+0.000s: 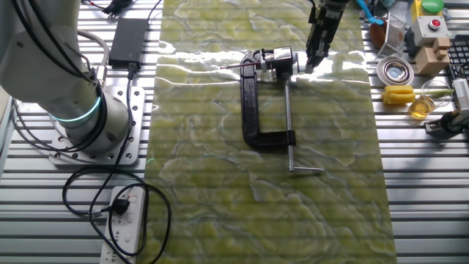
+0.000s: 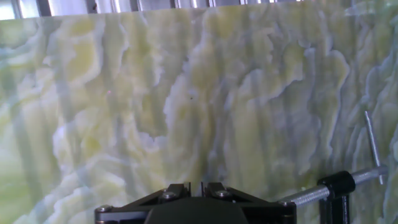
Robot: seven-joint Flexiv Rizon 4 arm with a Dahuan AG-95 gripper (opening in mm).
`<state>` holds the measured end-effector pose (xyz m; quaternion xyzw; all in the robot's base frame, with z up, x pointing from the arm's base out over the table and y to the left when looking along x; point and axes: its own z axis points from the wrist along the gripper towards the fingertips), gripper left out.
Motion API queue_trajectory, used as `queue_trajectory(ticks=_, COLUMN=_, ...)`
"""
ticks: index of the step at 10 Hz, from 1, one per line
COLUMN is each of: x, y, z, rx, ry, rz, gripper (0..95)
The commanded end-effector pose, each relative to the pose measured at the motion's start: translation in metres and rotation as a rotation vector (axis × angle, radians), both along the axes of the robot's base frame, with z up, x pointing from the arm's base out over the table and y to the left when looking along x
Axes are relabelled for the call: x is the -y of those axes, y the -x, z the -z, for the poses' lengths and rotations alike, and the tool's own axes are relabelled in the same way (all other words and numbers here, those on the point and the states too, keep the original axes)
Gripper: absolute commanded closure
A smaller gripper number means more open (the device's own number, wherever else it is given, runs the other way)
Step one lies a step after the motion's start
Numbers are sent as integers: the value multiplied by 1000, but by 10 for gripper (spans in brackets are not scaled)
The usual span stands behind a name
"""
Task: Sharpen the pencil with a pencil sharpener
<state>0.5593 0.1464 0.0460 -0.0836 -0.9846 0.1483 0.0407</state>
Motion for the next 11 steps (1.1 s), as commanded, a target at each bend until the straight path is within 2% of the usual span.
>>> queue_trajectory(ticks=1, x=0, y=0, z=0, rx=10, ry=-44, rz=8, gripper=950)
queue_trajectory(ticks=2, x=0, y=0, z=0, rx=10, ry=-66, rz=6, gripper=950)
queue_trajectory(ticks=3, x=0, y=0, z=1, rx=13, ry=-65, rz=7, gripper=950)
queue_trajectory(ticks=4, x=0, y=0, z=2, rx=29, ry=-63, rz=9, gripper=950)
queue_trajectory(ticks=5, x=0, y=0, z=2, rx=27, ry=-64, rz=-1, gripper=760)
queue_trajectory(ticks=9, x=0, y=0, z=1, rx=30, ry=-81, rz=-12, gripper=760)
queue_trajectory(ticks=10, x=1, y=0, z=1, rx=37, ry=-146, rz=6, gripper=760)
queue_trajectory(ticks=11, x=3, y=0, z=1, rx=40, ry=-180, rz=10, gripper=760)
